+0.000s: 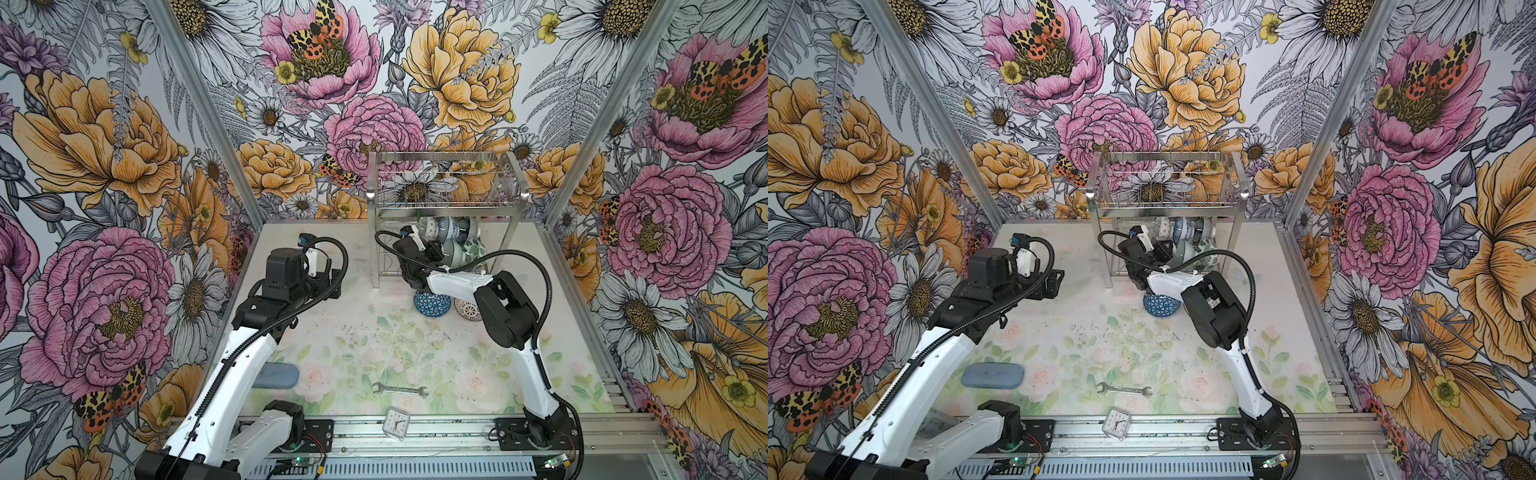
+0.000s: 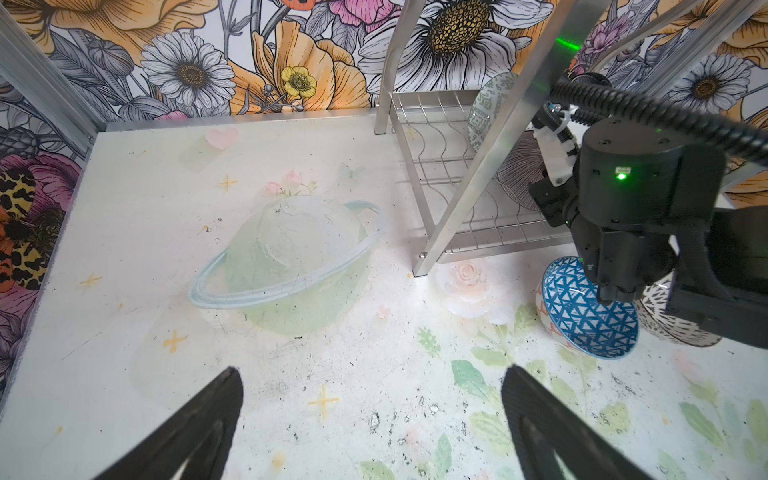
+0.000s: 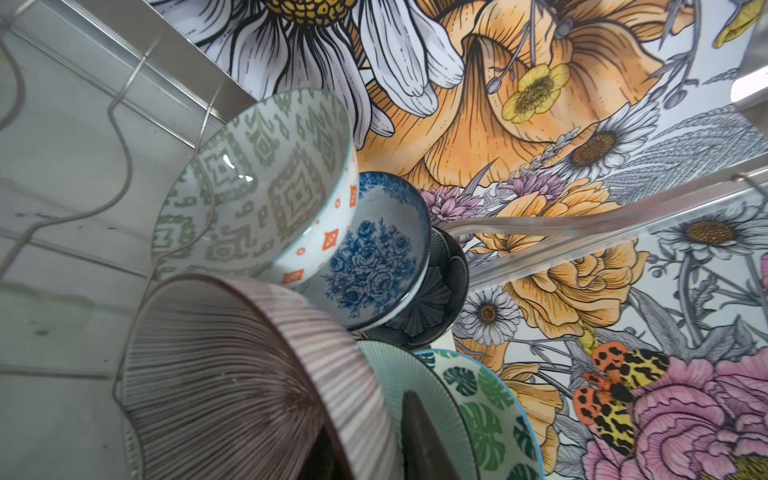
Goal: Load the bowls into the dish rack
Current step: 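Move the purple striped bowl with the right gripper into a rack slot, then open and withdraw the right gripper while the left gripper moves toward the blue triangle bowl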
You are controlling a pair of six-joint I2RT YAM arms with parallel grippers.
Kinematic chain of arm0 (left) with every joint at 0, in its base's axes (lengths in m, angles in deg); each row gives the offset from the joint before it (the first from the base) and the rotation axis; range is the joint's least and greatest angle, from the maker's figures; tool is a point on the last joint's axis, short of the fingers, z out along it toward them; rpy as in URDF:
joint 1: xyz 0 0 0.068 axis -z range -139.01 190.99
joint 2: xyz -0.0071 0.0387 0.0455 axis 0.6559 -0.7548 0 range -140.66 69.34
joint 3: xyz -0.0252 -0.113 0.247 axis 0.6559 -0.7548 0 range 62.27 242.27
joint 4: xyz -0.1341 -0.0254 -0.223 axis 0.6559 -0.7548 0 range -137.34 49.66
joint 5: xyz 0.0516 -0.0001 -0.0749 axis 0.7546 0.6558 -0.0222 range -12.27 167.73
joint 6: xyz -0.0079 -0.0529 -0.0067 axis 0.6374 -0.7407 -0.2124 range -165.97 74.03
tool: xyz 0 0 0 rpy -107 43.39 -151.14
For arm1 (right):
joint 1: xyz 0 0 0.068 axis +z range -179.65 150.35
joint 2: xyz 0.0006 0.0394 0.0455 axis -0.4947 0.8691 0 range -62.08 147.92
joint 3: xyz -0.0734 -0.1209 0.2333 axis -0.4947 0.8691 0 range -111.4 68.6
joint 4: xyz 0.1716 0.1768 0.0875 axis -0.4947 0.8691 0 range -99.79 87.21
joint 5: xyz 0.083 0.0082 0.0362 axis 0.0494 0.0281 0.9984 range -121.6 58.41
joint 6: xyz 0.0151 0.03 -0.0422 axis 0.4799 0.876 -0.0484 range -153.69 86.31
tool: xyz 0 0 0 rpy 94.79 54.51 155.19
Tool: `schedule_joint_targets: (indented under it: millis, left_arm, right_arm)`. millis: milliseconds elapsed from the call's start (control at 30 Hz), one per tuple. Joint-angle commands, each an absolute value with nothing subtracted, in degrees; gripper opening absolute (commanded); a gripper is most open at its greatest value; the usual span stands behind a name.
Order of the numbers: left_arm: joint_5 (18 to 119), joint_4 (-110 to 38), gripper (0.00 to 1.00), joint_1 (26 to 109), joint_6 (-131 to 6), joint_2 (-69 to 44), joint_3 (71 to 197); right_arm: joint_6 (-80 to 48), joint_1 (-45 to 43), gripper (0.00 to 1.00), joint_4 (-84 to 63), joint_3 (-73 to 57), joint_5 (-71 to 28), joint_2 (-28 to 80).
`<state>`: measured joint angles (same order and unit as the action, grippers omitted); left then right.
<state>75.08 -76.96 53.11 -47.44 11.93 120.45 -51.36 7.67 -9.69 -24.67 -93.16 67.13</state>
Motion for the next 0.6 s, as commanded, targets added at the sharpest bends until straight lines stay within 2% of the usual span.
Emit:
schedule_joint_targets:
  millis: [0, 133, 300, 467, 567]
  left_arm:
    - [74.1, -75.5, 0.99, 52.7, -46.7, 13.0, 119.8]
    - [74.0, -75.4, 0.99, 52.6, -46.7, 13.0, 119.8]
    - [73.7, -75.4, 0.99, 52.6, -46.7, 13.0, 119.7]
    - [72.9, -75.4, 0.99, 52.5, -46.7, 12.6, 119.9]
    - [72.5, -75.5, 0.99, 52.5, -46.8, 12.3, 120.0]
  right_arm:
    - [-48.9, 8.3, 0.29, -8.6, -23.6, -91.1, 64.2]
    - [-48.5, 8.3, 0.3, -8.6, -22.9, -90.9, 62.9]
    - [-48.1, 8.5, 0.41, -8.1, -21.0, -88.8, 59.3]
    - [-47.1, 9.0, 0.75, -7.0, -16.7, -83.4, 53.3]
    - [-45.6, 9.0, 0.87, -6.2, -13.2, -81.1, 49.2]
